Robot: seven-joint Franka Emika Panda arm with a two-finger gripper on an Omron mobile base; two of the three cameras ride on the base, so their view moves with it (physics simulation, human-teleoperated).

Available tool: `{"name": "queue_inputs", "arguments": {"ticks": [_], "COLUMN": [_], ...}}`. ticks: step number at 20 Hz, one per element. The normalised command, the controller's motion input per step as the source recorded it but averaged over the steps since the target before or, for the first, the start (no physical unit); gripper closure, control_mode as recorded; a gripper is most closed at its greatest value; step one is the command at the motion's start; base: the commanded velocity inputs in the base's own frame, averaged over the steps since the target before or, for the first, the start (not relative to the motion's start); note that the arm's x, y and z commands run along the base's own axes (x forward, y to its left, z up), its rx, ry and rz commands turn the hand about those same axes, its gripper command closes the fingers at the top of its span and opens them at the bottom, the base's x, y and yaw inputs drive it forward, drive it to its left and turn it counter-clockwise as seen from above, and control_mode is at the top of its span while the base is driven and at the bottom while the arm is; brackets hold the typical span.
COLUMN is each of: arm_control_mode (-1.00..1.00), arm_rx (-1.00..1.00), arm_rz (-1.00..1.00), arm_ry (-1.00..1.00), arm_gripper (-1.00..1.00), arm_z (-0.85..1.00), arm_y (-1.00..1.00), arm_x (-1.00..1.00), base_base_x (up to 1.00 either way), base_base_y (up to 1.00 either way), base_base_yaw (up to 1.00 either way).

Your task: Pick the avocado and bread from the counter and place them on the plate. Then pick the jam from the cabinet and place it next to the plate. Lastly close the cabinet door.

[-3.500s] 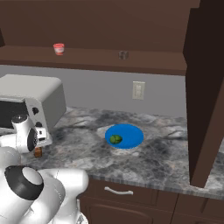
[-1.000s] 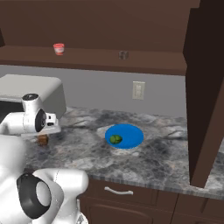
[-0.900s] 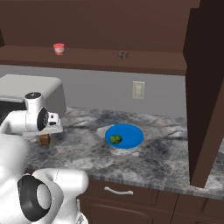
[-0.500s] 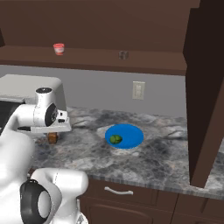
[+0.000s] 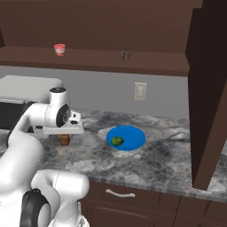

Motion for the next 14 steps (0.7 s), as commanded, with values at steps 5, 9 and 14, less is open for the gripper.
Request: {"name": "queue_inputs", "arguments": {"ticks": [5, 9, 14], "arm_control_mode": [-1.00, -1.00, -1.00], "arm_rx": [0.00, 0.00, 0.00], "arm_rz": [-0.06, -0.05, -0.06], "arm_ry": [0.00, 0.00, 0.02], "arm_gripper": [1.00, 1.00, 1.00], "arm_z": [0.00, 0.00, 0.00], "arm_y": [-0.52, -0.53, -0.53], "arm_x": [0.01, 0.02, 0.03], "base_base_x": [0.00, 0.00, 0.00], "base_base_y": [0.00, 0.00, 0.00], "base_base_yaw": [0.00, 0.00, 0.00]}}
